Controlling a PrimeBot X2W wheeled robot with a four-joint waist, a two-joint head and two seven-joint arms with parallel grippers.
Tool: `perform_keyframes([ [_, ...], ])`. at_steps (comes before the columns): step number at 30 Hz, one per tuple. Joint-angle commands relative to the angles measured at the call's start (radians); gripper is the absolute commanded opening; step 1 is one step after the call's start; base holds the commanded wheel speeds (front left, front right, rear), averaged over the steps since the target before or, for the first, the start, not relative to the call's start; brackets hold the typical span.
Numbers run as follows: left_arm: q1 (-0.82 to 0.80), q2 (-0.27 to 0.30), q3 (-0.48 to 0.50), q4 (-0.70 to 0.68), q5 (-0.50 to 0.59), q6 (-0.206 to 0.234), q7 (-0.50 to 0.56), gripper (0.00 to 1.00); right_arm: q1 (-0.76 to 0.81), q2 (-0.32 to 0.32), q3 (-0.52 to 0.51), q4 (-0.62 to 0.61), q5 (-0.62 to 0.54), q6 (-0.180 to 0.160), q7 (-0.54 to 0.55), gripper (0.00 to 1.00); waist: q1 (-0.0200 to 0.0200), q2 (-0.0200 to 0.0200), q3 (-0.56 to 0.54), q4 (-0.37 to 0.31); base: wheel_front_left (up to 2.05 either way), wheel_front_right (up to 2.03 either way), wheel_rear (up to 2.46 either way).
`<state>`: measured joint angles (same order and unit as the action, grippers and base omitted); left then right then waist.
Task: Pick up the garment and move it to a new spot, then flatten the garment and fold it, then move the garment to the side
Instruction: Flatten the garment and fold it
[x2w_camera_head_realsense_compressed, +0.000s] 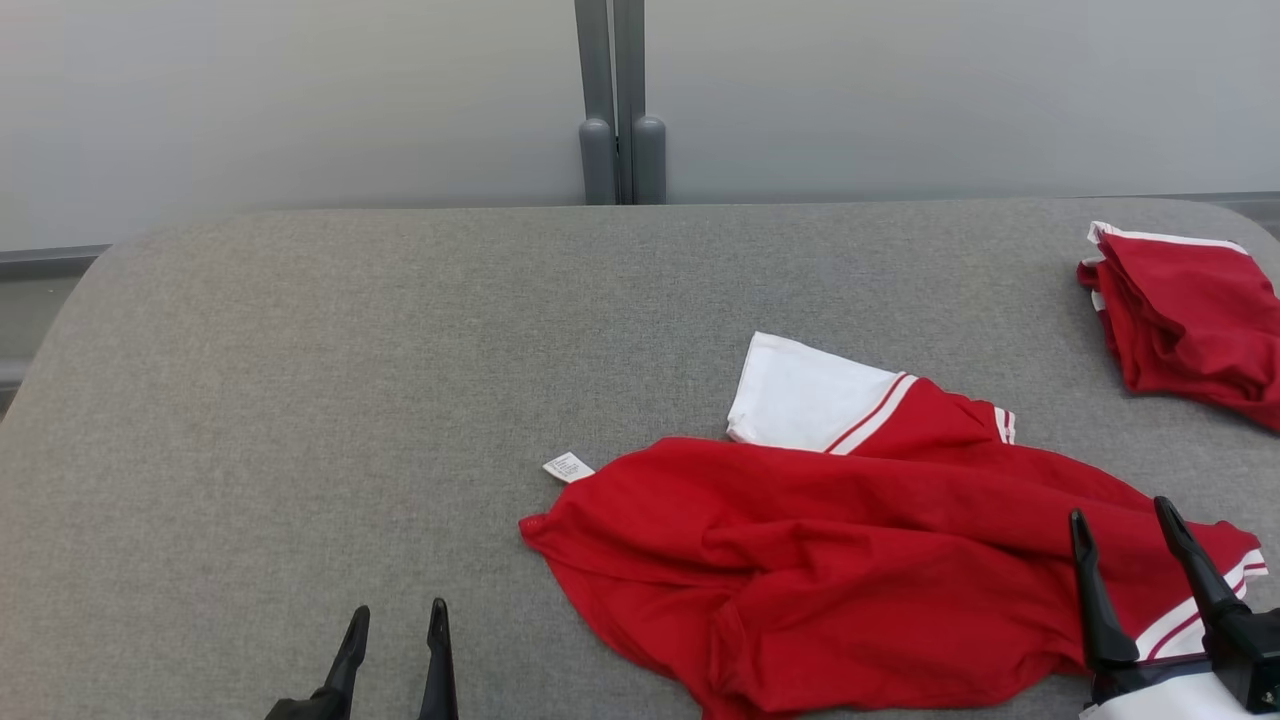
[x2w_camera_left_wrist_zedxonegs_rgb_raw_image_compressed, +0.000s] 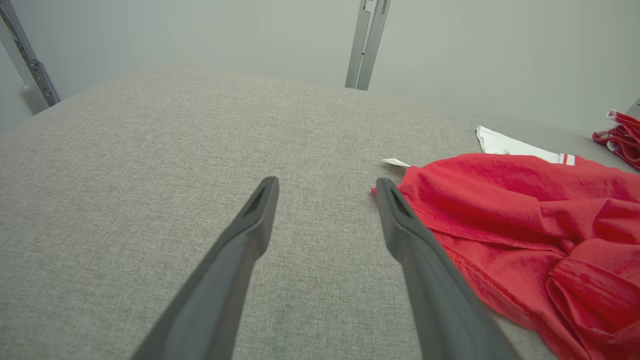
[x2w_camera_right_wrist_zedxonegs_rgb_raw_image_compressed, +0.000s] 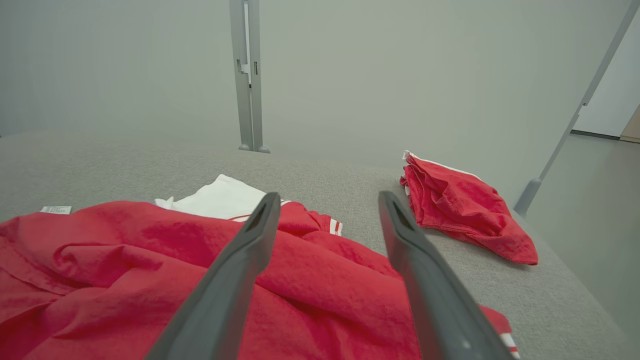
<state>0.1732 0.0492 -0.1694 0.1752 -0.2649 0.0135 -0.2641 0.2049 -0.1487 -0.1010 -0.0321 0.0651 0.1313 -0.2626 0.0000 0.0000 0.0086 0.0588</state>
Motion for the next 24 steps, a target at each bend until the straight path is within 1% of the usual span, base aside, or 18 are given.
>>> perform_keyframes([
  [1, 0.003, 0.003, 0.0, 0.002, -0.001, -0.002, 0.0, 1.0, 0.003, 0.003, 0.002, 0.003, -0.001, -0.001, -0.003, 1.0, 0.0, 0.0, 0.0, 0.0, 0.0, 0.0, 0.0],
  [7, 0.0, 0.003, -0.004, 0.004, 0.003, -0.005, 0.0, 1.0, -0.023, -0.009, 0.008, -0.01, 0.0, -0.001, -0.003, 1.0, 0.0, 0.0, 0.002, 0.0, 0.0, 0.0, 0.0],
  [13, -0.104, 0.003, -0.043, 0.048, 0.011, -0.044, 0.0, 1.0, -0.055, -0.02, -0.001, -0.048, 0.002, -0.001, -0.003, 1.0, 0.0, 0.0, 0.041, -0.006, 0.0, 0.0, 0.0],
  [15, -0.158, 0.003, -0.072, 0.098, 0.004, -0.063, 0.0, 1.0, -0.072, -0.026, 0.002, -0.059, 0.003, -0.001, -0.003, 1.0, 0.0, 0.0, 0.062, -0.014, 0.0, 0.0, 0.0],
  [17, -0.222, 0.003, -0.116, 0.183, 0.008, -0.084, 0.0, 1.0, -0.087, -0.034, 0.01, -0.072, 0.003, -0.001, -0.003, 1.0, 0.0, 0.0, 0.084, -0.028, 0.0, 0.0, 0.0],
  [20, -0.319, 0.003, -0.189, 0.328, -0.029, -0.115, 0.033, 1.0, -0.099, -0.043, 0.017, -0.078, 0.002, -0.001, -0.003, 1.0, 0.0, 0.0, 0.107, -0.053, 0.0, 0.0, 0.0],
  [22, -0.375, 0.004, -0.21, 0.409, -0.038, -0.122, 0.053, 1.0, -0.108, -0.042, 0.021, -0.08, 0.006, -0.001, -0.003, 1.0, 0.0, 0.0, 0.122, -0.073, 0.0, 0.0, 0.0],
  [24, -0.417, 0.004, -0.21, 0.477, -0.051, -0.123, 0.063, 1.0, -0.112, -0.037, 0.024, -0.084, 0.008, -0.001, -0.003, 1.0, 0.0, 0.0, 0.134, -0.092, 0.0, 0.0, 0.0],
])
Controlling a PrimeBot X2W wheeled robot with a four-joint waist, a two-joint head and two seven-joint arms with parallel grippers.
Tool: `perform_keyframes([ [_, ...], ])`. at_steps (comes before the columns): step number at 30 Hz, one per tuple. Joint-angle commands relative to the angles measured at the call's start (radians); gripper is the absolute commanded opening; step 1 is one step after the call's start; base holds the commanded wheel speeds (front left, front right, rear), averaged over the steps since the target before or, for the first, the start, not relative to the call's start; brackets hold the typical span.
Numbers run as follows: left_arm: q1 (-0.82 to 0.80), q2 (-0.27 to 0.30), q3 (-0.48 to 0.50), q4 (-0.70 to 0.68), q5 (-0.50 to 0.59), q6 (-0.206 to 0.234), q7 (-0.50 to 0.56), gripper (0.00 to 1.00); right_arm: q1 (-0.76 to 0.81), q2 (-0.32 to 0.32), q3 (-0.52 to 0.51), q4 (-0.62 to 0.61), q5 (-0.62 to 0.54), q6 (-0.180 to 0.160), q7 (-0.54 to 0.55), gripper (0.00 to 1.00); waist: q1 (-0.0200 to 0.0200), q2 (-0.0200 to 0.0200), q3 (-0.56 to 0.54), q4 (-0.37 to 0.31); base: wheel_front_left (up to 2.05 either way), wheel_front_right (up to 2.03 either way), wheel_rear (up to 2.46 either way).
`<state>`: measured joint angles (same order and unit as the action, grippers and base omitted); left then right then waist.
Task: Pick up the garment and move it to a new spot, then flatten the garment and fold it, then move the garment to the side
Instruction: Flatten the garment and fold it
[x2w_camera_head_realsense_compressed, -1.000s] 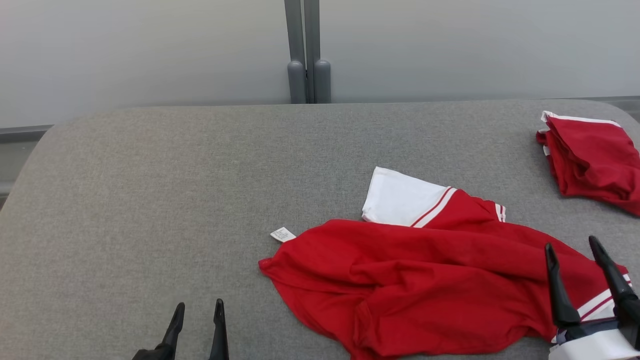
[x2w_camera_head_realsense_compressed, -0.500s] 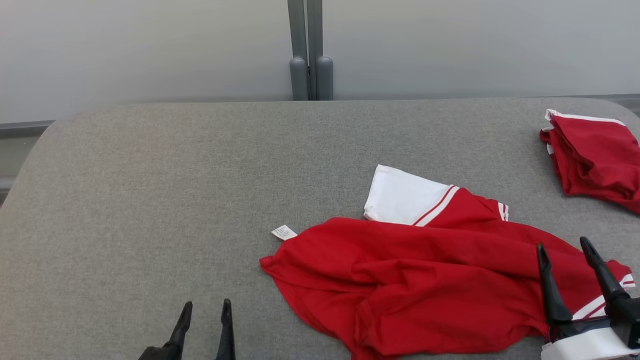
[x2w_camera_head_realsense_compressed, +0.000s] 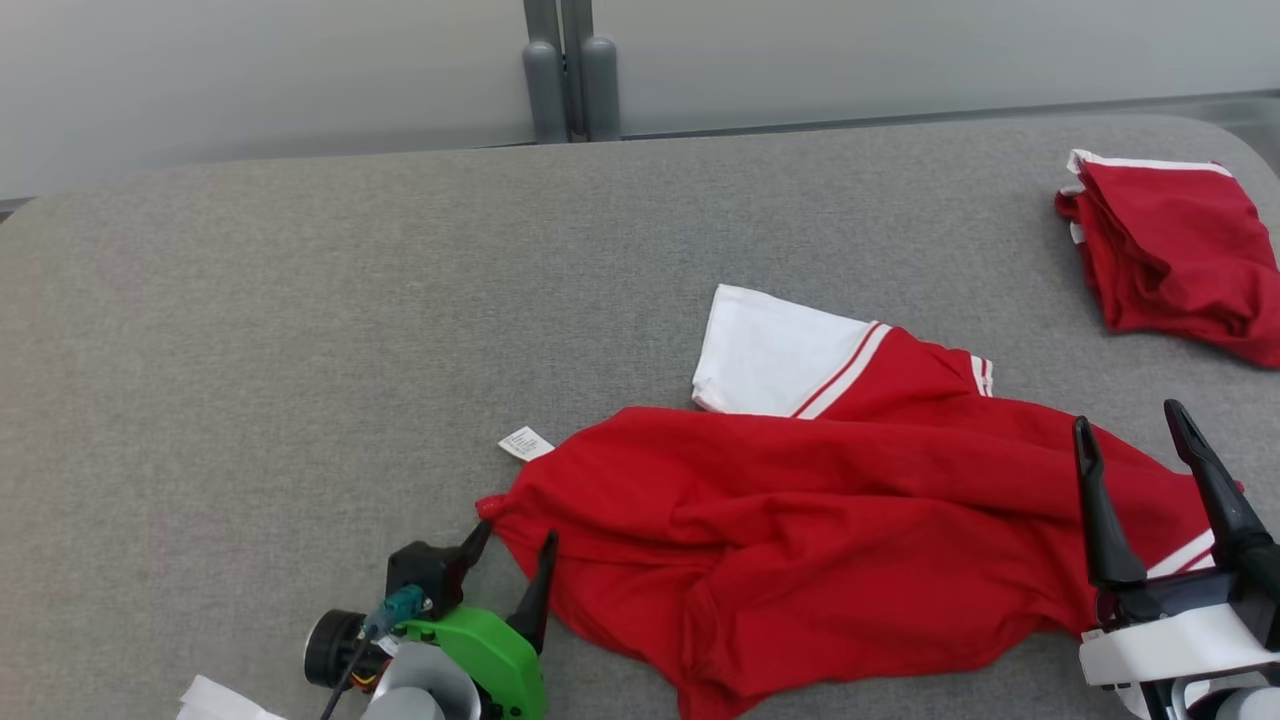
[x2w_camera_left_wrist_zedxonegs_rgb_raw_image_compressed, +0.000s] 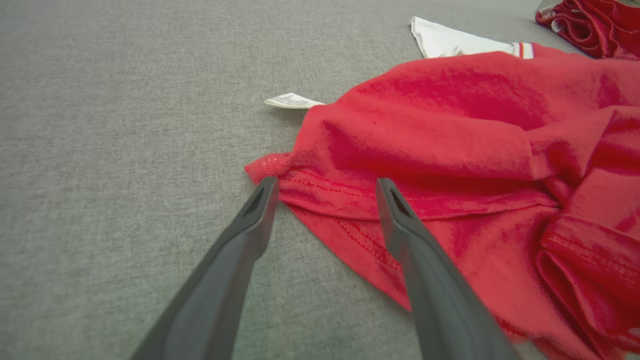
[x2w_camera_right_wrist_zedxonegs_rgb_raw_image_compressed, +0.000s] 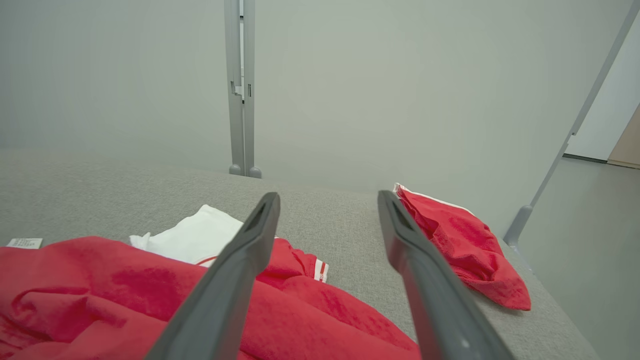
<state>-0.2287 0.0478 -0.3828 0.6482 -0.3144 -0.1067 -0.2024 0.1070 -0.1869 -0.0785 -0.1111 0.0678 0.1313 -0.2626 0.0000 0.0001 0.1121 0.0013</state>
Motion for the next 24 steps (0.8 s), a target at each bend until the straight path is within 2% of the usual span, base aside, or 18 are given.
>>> perform_keyframes([
  [1, -0.033, 0.007, 0.006, 0.033, -0.001, -0.001, 0.002, 1.0, -0.016, 0.005, 0.006, -0.007, 0.005, -0.001, -0.003, 1.0, 0.0, -0.0001, 0.035, -0.045, 0.0, 0.0, 0.0],
  [7, -0.12, 0.019, 0.042, 0.158, -0.033, 0.012, 0.002, 1.0, -0.017, 0.025, -0.009, -0.011, 0.01, -0.001, -0.003, 1.0, 0.0, -0.0001, 0.068, -0.085, 0.0, 0.0, 0.0],
  [10, -0.137, 0.019, 0.015, 0.21, -0.042, -0.011, 0.029, 1.0, -0.025, 0.035, -0.01, -0.009, 0.012, -0.001, -0.003, 1.0, 0.0, -0.0001, 0.08, -0.099, 0.0, 0.0, 0.0],
  [11, -0.139, 0.017, 0.002, 0.217, -0.05, -0.016, 0.033, 0.37, -0.028, 0.038, -0.011, -0.008, 0.014, -0.001, -0.003, 1.0, 0.0, -0.0001, 0.084, -0.104, 0.0, 0.0, 0.0],
  [12, -0.138, 0.011, -0.015, 0.227, -0.065, -0.022, 0.046, 0.0, -0.032, 0.041, -0.011, -0.007, 0.015, -0.001, -0.003, 1.0, 0.0, -0.0001, 0.088, -0.108, 0.0, 0.0, 0.0],
  [15, -0.164, 0.01, -0.046, 0.203, -0.117, -0.027, 0.045, 0.0, -0.044, 0.05, -0.015, -0.009, 0.02, -0.001, -0.003, 1.0, 0.0, -0.0001, 0.108, -0.117, 0.0, 0.0, 0.0],
  [20, -0.279, 0.096, -0.001, 0.159, -0.164, -0.018, 0.004, 0.0, -0.066, 0.063, -0.032, -0.018, 0.028, -0.001, -0.003, 1.0, 0.0, -0.0001, 0.154, -0.126, 0.0, 0.0, 0.0],
  [22, -0.333, 0.112, 0.02, 0.153, -0.161, 0.0, -0.006, 0.0, -0.08, 0.065, -0.037, -0.022, 0.031, -0.001, -0.003, 1.0, 0.0, -0.0001, 0.179, -0.132, 0.0, 0.0, 0.0],
  [24, -0.438, 0.145, 0.052, 0.153, -0.152, 0.038, -0.017, 0.0, -0.1, 0.06, -0.04, -0.023, 0.034, -0.001, -0.003, 1.0, 0.0, -0.0001, 0.224, -0.141, 0.0, 0.0, 0.0],
])
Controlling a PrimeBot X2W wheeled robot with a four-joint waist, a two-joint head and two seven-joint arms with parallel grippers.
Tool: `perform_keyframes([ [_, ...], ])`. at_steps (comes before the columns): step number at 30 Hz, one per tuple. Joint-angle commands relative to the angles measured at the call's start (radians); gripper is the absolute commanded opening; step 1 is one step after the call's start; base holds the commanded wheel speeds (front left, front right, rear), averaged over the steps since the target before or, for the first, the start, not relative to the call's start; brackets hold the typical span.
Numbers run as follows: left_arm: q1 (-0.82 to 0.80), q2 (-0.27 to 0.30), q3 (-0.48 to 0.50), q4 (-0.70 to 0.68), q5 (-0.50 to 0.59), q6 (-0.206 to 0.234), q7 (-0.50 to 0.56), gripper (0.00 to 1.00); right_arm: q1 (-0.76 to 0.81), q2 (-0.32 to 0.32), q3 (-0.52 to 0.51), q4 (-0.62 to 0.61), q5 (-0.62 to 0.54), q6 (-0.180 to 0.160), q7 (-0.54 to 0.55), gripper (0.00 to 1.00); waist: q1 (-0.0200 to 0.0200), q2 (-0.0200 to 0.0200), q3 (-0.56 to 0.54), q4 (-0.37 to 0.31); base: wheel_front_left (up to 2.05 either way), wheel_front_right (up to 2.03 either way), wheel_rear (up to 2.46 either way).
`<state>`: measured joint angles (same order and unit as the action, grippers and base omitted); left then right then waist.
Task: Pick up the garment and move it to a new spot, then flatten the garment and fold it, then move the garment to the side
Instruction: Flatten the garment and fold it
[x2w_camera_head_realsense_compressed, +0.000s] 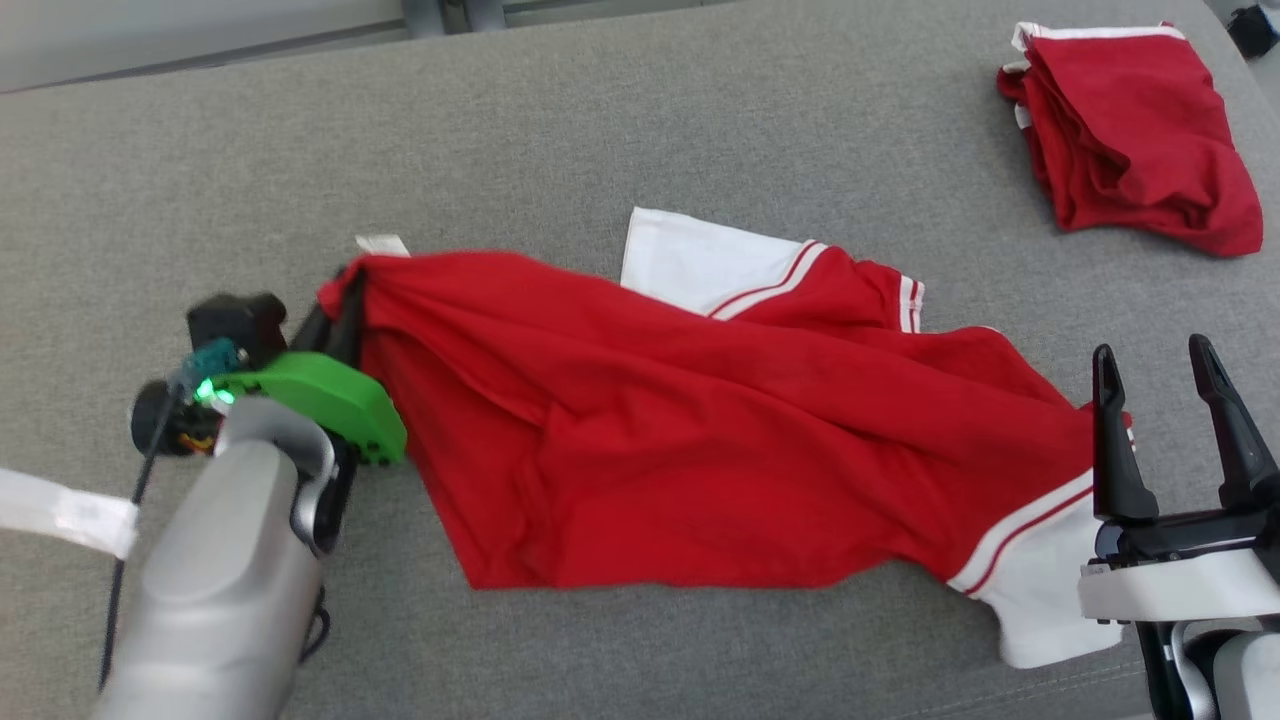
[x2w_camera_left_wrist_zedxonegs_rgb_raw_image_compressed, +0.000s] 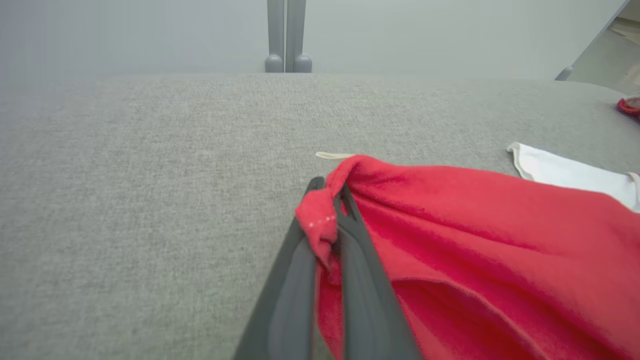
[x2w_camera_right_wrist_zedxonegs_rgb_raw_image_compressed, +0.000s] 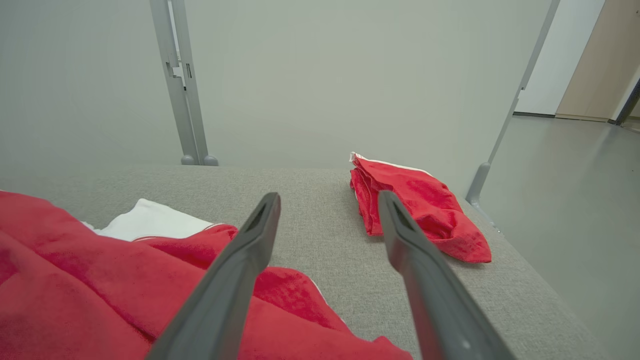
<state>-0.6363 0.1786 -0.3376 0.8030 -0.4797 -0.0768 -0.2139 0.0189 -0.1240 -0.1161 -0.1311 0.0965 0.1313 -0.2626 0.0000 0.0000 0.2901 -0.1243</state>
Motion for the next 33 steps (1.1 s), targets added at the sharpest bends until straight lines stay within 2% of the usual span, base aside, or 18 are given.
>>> perform_keyframes([
  [1, -0.061, 0.027, 0.01, 0.005, 0.019, 0.019, -0.004, 0.0, -0.017, -0.006, -0.003, -0.003, 0.005, -0.001, -0.003, 1.0, 0.0, 0.0, 0.058, -0.019, 0.0, 0.0, 0.0],
  [7, -0.255, 0.124, 0.031, 0.098, 0.061, 0.079, 0.01, 0.0, -0.066, -0.015, 0.019, 0.01, 0.006, -0.001, -0.003, 1.0, 0.0, 0.0, 0.126, -0.054, 0.0, 0.0, 0.0],
  [10, -0.312, 0.159, 0.044, 0.15, 0.082, 0.126, -0.013, 0.0, -0.078, -0.013, 0.013, 0.016, 0.006, -0.001, -0.003, 1.0, 0.0, 0.0, 0.141, -0.061, 0.0, 0.0, 0.0],
  [11, -0.318, 0.163, 0.046, 0.164, 0.082, 0.123, -0.018, 0.2, -0.08, -0.012, 0.012, 0.017, 0.006, -0.001, -0.003, 1.0, 0.0, 0.0, 0.143, -0.062, 0.0, 0.0, 0.0],
  [12, -0.324, 0.174, 0.05, 0.18, 0.082, 0.124, -0.026, 0.61, -0.081, -0.009, 0.011, 0.02, 0.006, -0.001, -0.003, 1.0, 0.0, 0.0, 0.144, -0.064, 0.0, 0.0, 0.0],
  [13, -0.327, 0.185, 0.05, 0.188, 0.089, 0.125, -0.031, 0.76, -0.08, -0.008, 0.009, 0.023, 0.006, -0.001, -0.003, 1.0, 0.0, 0.0, 0.143, -0.063, 0.0, 0.0, 0.0],
  [14, -0.327, 0.19, 0.06, 0.194, 0.082, 0.131, -0.039, 0.99, -0.076, -0.006, 0.006, 0.026, 0.005, -0.001, -0.003, 1.0, 0.0, 0.0, 0.142, -0.061, 0.0, 0.0, 0.0],
  [19, -0.257, 0.178, 0.11, 0.211, 0.029, 0.106, -0.052, 1.0, -0.056, 0.004, 0.0, 0.05, -0.001, -0.001, -0.003, 1.0, 0.0, 0.0, 0.106, -0.037, 0.0, 0.0, 0.0],
  [23, -0.152, 0.163, 0.167, 0.104, 0.012, 0.106, -0.051, 1.0, -0.032, 0.005, -0.007, 0.061, 0.001, -0.001, -0.003, 1.0, 0.0, 0.0, 0.048, -0.002, 0.0, 0.0, 0.0],
  [25, -0.086, 0.157, 0.224, -0.003, 0.004, 0.113, -0.051, 1.0, -0.019, 0.004, -0.009, 0.066, 0.002, -0.001, -0.003, 1.0, 0.0, 0.0, 0.013, 0.014, 0.0, 0.0, 0.0],
  [27, 0.01, 0.138, 0.25, -0.104, 0.029, 0.1, -0.051, 1.0, -0.002, 0.007, -0.016, 0.069, 0.006, -0.001, -0.003, 1.0, 0.0, 0.0, -0.023, 0.031, 0.0, 0.0, 0.0],
  [30, 0.143, 0.124, 0.214, -0.196, 0.074, 0.063, -0.05, 1.0, 0.022, 0.003, -0.008, 0.073, 0.008, -0.001, -0.003, 1.0, 0.0, 0.0, -0.057, 0.05, 0.0, 0.0, 0.0],
  [33, 0.217, 0.145, 0.144, -0.205, 0.124, 0.028, -0.038, 1.0, 0.027, 0.0, -0.003, 0.072, 0.012, -0.001, -0.003, 1.0, 0.0, 0.0, -0.065, 0.062, 0.0, 0.0, 0.0],
])
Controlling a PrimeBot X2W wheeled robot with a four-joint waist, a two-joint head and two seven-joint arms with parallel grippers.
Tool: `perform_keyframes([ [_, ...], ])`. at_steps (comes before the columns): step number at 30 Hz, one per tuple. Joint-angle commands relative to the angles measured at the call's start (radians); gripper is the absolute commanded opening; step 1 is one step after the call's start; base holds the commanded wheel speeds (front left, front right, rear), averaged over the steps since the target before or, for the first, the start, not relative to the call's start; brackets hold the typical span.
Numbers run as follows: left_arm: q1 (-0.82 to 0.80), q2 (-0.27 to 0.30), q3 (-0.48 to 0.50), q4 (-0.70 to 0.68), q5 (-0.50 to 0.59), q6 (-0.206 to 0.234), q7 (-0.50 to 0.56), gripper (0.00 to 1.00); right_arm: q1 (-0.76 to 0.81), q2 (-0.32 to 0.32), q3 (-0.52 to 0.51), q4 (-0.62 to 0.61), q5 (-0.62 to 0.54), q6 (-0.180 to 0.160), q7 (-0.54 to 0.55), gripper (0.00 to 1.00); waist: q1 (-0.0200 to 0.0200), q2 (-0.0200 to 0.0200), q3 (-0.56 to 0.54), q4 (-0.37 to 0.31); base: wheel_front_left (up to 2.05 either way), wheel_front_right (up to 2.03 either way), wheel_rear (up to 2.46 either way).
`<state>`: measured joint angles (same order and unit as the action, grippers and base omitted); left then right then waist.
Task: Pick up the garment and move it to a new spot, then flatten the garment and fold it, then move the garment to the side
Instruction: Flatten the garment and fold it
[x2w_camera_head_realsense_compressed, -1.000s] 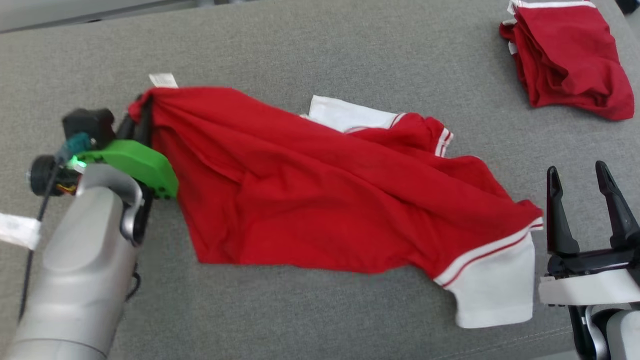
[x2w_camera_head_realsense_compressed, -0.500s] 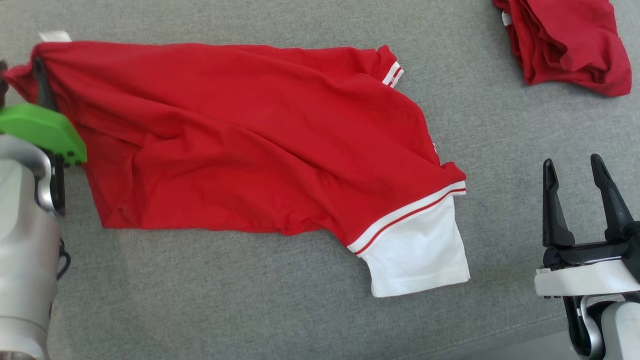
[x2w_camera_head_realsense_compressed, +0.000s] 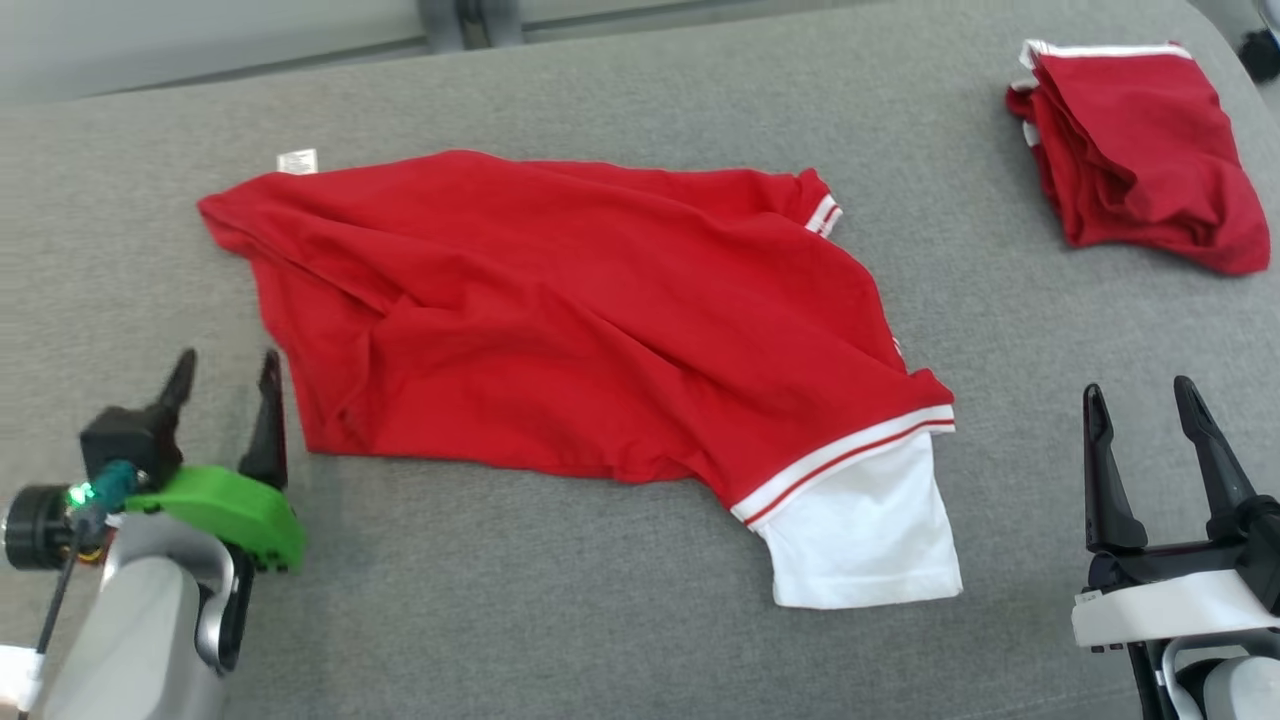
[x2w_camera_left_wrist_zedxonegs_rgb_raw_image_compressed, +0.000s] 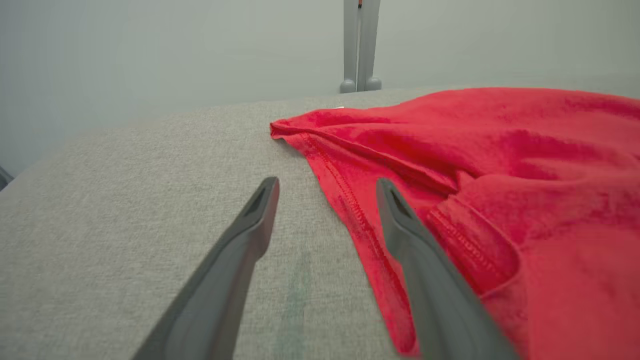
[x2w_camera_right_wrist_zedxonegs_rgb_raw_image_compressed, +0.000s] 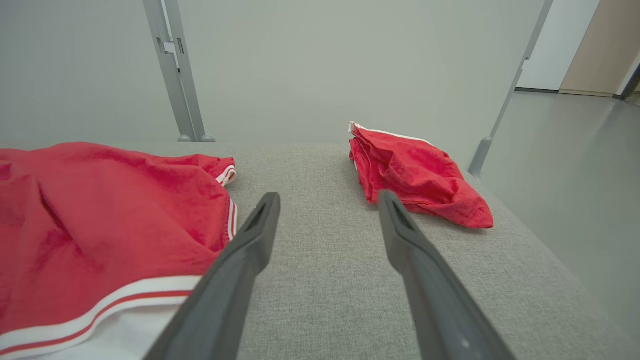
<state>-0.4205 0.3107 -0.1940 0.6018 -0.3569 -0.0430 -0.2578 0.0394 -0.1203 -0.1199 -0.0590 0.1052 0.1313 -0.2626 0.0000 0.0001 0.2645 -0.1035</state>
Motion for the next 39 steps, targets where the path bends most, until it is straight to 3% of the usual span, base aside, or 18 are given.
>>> perform_keyframes([
  [1, 0.018, 0.016, -0.016, -0.001, 0.012, -0.014, 0.018, 1.0, 0.006, -0.004, 0.003, 0.0, 0.004, -0.001, -0.003, 1.0, 0.0, -0.0001, -0.037, 0.043, 0.0, 0.0, 0.0],
  [6, 0.033, 0.048, -0.107, -0.002, 0.065, -0.049, 0.074, 1.0, 0.008, -0.009, 0.007, -0.002, 0.007, -0.001, -0.003, 1.0, 0.0, -0.0001, -0.014, 0.044, 0.0, 0.0, 0.0],
  [10, 0.005, 0.039, -0.161, -0.017, 0.071, -0.07, 0.083, 1.0, 0.006, -0.007, 0.008, 0.001, 0.009, -0.001, -0.003, 1.0, 0.0, -0.0001, 0.004, 0.037, 0.0, 0.0, 0.0],
  [23, -0.047, 0.032, -0.255, 0.015, 0.089, -0.083, 0.086, 1.0, -0.009, 0.003, 0.001, 0.011, 0.011, -0.001, -0.003, 1.0, 0.0, -0.0001, 0.017, 0.014, 0.0, 0.0, 0.0],
  [31, -0.063, 0.046, -0.289, 0.086, 0.053, -0.086, 0.144, 1.0, -0.014, 0.006, 0.0, 0.016, 0.012, -0.001, -0.003, 1.0, 0.0, -0.0001, 0.011, 0.005, 0.0, 0.0, 0.0],
  [32, -0.064, 0.047, -0.295, 0.093, 0.043, -0.087, 0.152, 0.79, -0.014, 0.006, -0.001, 0.016, 0.013, -0.001, -0.003, 1.0, 0.0, -0.0001, 0.011, 0.005, 0.0, 0.0, 0.0],
  [34, -0.067, 0.048, -0.307, 0.103, 0.022, -0.088, 0.163, 0.08, -0.011, 0.009, -0.001, 0.019, 0.014, -0.001, -0.003, 1.0, 0.0, -0.0001, 0.01, 0.004, 0.0, 0.0, 0.0],
  [35, -0.068, 0.05, -0.312, 0.105, 0.014, -0.088, 0.165, 0.0, -0.01, 0.009, 0.0, 0.019, 0.014, -0.001, -0.003, 1.0, 0.0, -0.0001, 0.009, 0.003, 0.0, 0.0, 0.0],
  [39, -0.064, 0.062, -0.324, 0.103, -0.042, -0.086, 0.172, 0.0, -0.005, 0.012, 0.0, 0.024, 0.015, -0.001, -0.003, 1.0, 0.0, -0.0001, 0.001, 0.002, 0.0, 0.0, 0.0],
])
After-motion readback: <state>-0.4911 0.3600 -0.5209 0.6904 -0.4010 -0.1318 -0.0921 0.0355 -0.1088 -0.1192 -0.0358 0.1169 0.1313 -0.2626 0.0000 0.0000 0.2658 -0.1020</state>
